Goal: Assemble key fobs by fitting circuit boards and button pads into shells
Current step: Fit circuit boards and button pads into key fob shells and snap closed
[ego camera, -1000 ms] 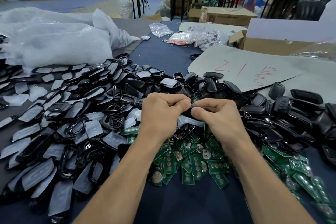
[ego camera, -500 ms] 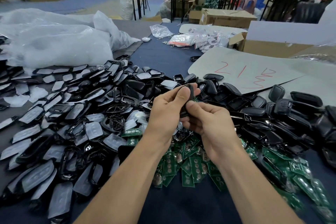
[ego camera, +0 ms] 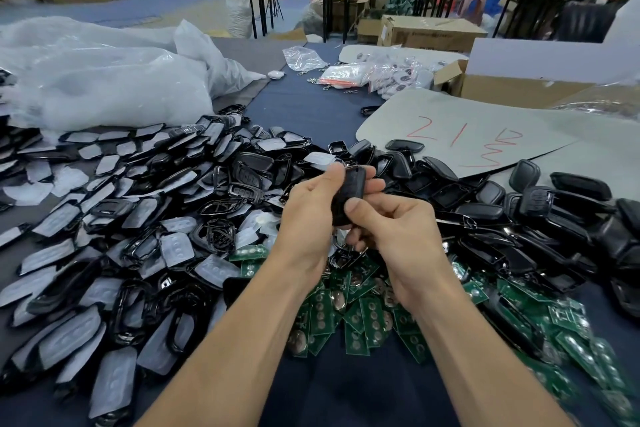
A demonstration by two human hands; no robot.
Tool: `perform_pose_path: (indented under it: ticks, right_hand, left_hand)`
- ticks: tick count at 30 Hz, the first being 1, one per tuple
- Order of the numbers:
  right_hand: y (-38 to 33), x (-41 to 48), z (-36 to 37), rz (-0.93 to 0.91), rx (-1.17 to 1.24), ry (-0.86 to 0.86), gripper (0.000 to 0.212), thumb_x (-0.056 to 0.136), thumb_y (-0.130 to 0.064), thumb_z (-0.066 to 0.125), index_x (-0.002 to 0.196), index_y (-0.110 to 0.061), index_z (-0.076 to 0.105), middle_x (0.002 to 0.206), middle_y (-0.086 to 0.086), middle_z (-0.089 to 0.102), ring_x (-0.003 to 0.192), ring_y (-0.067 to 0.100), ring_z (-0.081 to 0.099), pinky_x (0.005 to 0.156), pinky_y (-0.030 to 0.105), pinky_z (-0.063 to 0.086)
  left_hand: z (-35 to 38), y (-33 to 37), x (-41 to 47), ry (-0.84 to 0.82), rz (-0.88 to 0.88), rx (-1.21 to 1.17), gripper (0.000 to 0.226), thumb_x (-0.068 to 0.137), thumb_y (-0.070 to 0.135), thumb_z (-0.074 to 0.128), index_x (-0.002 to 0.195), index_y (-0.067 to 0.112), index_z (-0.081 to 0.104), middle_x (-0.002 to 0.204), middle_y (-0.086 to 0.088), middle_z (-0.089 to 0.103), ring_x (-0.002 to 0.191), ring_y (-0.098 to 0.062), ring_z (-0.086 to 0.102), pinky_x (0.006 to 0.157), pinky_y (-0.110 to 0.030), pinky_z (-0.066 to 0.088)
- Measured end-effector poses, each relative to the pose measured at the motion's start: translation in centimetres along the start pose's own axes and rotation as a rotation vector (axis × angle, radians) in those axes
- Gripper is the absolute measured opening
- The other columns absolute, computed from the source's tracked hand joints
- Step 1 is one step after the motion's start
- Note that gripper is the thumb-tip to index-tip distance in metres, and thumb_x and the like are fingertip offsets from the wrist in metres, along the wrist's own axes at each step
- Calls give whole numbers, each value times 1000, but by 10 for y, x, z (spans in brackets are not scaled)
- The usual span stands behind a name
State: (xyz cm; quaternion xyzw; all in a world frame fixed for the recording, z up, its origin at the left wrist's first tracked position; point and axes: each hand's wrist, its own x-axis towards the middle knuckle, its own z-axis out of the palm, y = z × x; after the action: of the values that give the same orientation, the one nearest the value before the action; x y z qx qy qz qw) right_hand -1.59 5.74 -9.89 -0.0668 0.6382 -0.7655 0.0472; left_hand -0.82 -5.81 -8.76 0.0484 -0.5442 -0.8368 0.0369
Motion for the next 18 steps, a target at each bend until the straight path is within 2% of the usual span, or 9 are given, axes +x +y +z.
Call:
perform_pose_path:
  ticks: [2,5,8,10,13,16,18]
  right_hand:
    - [0,1,0,11,60,26,11,92,-3,72,85,-1,80,70,20,68,52,16,56,50,25,48]
    - [-1,3,-2,44,132,31,12,94,-5,71,86,-1,79,73,17,69,55,15,59,51,23,49]
    - [-2,4,-5,58,94,-49,14,95,-3,69,86,-4,79,72,12,68,61,18,60,56,24,52]
    - [0,5,-8,64,41,-93,9,93,1,69,90,3,77,73,12,68,64,19,62,59,25,53]
    - [1,8,-13,71,7,-109,8,92,4,70,88,7,75,69,12,66,63,20,61,57,26,53]
    - [-4,9,-18,117,-41,-172,10,91,2,72,83,5,76,68,12,68,60,19,60,54,24,51]
    - [-10,10,-23,94,-71,-162,12,89,0,73,79,-4,79,71,12,71,59,18,60,53,23,50]
  left_hand:
    - [-1,-1,1,-11,-5,-19,56,110,43,37,106,0,74,105,-17,78,53,-23,55,44,-29,43]
    - [-3,-4,2,-2,35,-9,50,109,33,49,103,-12,70,88,-23,66,51,-23,47,47,-31,44]
    - [-4,-5,4,69,82,90,27,103,17,62,95,-5,76,78,-20,67,49,-21,49,42,-28,46]
    - [-5,-6,5,97,81,127,24,102,13,63,92,0,79,77,-21,71,47,-24,51,41,-28,47]
    - [-5,-6,4,108,92,145,24,102,10,61,91,-2,79,74,-25,68,44,-24,48,41,-28,46]
    - [-6,-4,4,108,96,180,26,102,10,61,90,-5,78,76,-28,69,50,-26,54,45,-30,48]
    - [-6,-3,2,81,105,181,28,104,13,58,92,-3,79,78,-21,72,60,-28,65,57,-34,57]
